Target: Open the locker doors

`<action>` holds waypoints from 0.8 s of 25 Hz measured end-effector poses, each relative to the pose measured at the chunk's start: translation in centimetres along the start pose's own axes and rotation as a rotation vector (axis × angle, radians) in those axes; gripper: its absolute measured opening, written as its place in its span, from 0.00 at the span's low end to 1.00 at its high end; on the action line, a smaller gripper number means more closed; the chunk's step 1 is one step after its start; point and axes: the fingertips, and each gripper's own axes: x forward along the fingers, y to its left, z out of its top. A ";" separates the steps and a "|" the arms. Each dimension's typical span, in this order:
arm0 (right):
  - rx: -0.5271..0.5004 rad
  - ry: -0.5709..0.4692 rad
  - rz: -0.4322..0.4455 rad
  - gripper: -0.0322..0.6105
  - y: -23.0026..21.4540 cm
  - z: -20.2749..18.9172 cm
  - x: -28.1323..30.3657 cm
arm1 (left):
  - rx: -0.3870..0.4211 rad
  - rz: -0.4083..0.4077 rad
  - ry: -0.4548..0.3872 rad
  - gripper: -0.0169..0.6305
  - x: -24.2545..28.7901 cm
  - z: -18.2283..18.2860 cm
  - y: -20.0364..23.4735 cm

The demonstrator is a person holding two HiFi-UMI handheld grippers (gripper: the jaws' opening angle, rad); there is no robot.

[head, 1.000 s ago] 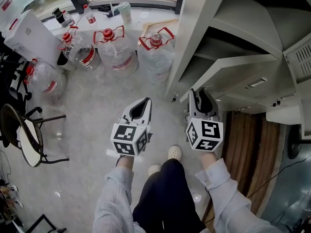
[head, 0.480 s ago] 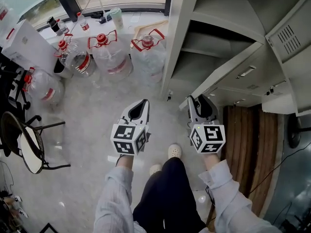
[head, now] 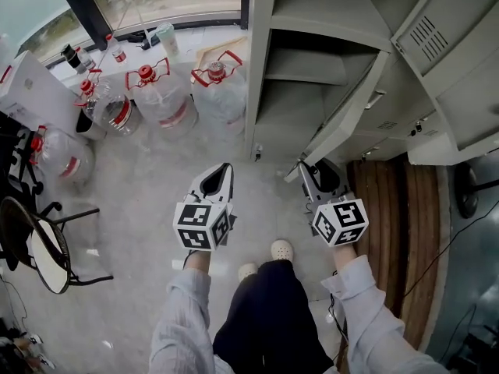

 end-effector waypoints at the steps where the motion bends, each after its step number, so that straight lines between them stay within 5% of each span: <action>1: 0.005 0.001 0.000 0.25 -0.3 -0.1 -0.4 | -0.002 -0.003 0.002 0.05 0.1 0.0 -0.3; 20: -0.025 0.018 0.114 0.25 -3.8 -0.9 -5.6 | -0.017 0.011 0.013 0.05 1.6 -0.2 -6.5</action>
